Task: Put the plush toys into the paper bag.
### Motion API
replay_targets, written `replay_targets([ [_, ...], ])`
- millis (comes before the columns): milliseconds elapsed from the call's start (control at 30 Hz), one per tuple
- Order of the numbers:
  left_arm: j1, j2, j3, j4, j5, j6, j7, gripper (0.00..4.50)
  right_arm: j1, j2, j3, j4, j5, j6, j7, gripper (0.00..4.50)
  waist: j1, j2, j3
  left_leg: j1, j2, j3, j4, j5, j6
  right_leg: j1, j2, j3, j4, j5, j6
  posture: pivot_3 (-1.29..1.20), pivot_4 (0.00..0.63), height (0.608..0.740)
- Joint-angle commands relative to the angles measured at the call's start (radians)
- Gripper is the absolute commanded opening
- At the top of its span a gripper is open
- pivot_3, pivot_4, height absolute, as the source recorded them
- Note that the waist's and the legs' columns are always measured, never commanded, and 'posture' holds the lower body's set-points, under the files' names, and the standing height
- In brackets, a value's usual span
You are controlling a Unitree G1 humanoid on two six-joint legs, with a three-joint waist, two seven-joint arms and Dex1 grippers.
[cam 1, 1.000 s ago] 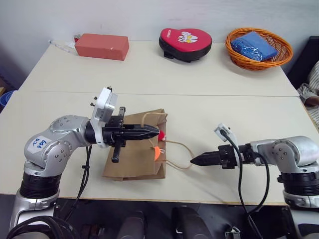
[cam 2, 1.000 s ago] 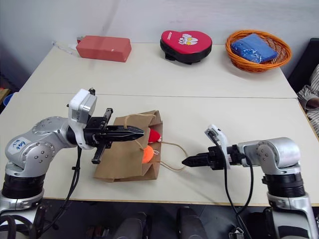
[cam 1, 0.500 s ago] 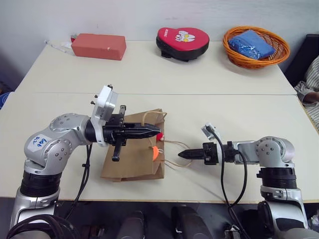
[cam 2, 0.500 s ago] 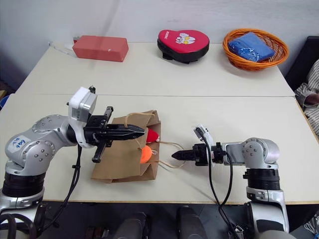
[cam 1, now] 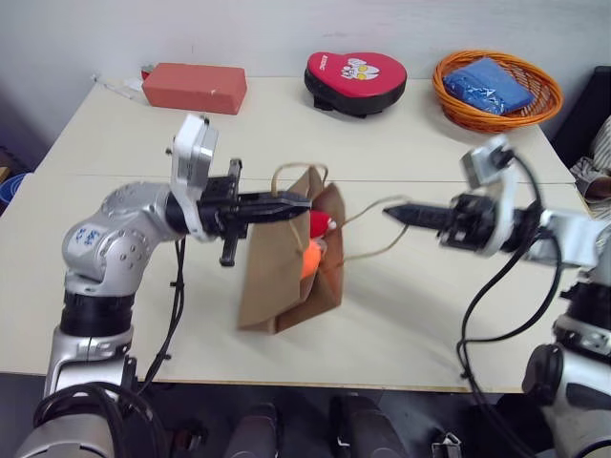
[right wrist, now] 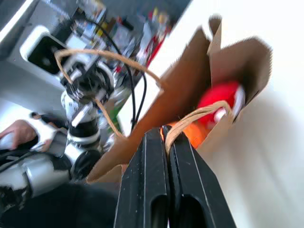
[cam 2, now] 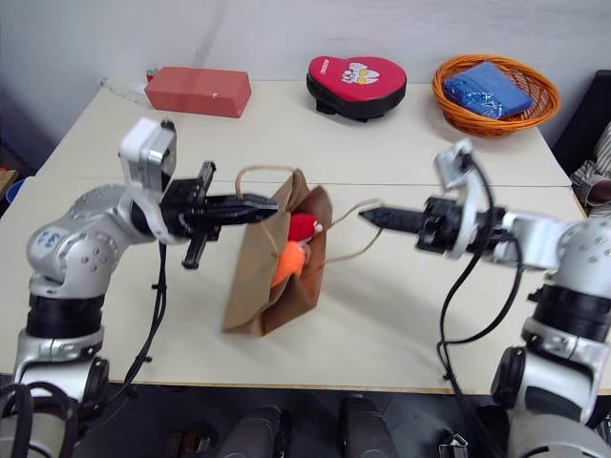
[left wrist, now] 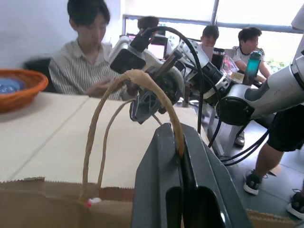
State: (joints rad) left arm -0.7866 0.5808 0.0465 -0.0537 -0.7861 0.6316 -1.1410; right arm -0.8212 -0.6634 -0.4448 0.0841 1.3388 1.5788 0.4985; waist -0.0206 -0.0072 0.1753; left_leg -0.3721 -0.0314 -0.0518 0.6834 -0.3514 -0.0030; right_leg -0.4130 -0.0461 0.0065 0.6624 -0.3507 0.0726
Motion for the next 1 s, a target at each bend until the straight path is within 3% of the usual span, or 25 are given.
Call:
replay_targets([
  [33,-0.077,-0.024,0.012,0.07,0.012,-0.046,-0.037,0.0,-0.099,-0.052,-0.026,0.033,0.02,-0.032,0.026,0.03,-0.001,0.0,0.0,0.0,0.0,0.0,0.0,0.0,0.0,0.0,0.0,0.0,0.0,0.0,0.0,0.0,0.15,0.74],
  [233,-0.131,-0.052,0.009,0.179,0.086,-0.14,-0.055,0.0,-0.193,-0.054,0.03,0.068,-0.004,-0.042,0.049,0.03,-0.007,0.0,0.0,-0.002,0.0,0.0,-0.001,0.0,0.0,-0.001,0.0,0.0,0.0,0.0,0.0,0.0,0.15,0.74],
  [600,-0.003,-0.069,0.017,0.115,0.148,-0.194,0.01,0.0,-0.058,0.079,0.119,-0.115,-0.132,-0.26,0.048,0.03,-0.004,0.0,0.0,-0.003,0.0,0.0,0.0,0.0,0.0,-0.002,0.0,0.0,0.001,0.0,0.001,0.0,0.15,0.74],
  [700,0.006,-0.044,0.032,0.094,0.139,-0.166,0.026,0.62,-0.023,0.055,0.133,-0.133,-0.162,-0.294,0.09,0.0,-0.002,0.0,0.0,-0.003,0.0,-0.001,0.0,0.0,0.0,-0.002,-0.001,0.0,0.0,0.0,0.001,0.0,0.15,0.74],
  [800,0.015,-0.013,0.045,0.066,0.131,-0.147,0.029,1.51,0.001,0.004,0.151,-0.147,-0.178,-0.298,0.159,0.64,-0.003,0.0,0.0,-0.003,0.0,-0.001,0.0,0.0,0.0,-0.002,-0.001,0.0,0.001,0.001,0.001,0.0,0.15,0.74],
  [1000,0.067,0.052,0.073,-0.007,0.122,-0.102,0.035,3.28,0.071,-0.102,0.19,-0.207,-0.242,-0.372,0.312,2.6,-0.004,0.0,0.0,-0.003,0.0,-0.001,0.0,0.0,0.0,-0.002,-0.001,0.0,0.0,0.0,0.001,0.0,0.15,0.74],
])
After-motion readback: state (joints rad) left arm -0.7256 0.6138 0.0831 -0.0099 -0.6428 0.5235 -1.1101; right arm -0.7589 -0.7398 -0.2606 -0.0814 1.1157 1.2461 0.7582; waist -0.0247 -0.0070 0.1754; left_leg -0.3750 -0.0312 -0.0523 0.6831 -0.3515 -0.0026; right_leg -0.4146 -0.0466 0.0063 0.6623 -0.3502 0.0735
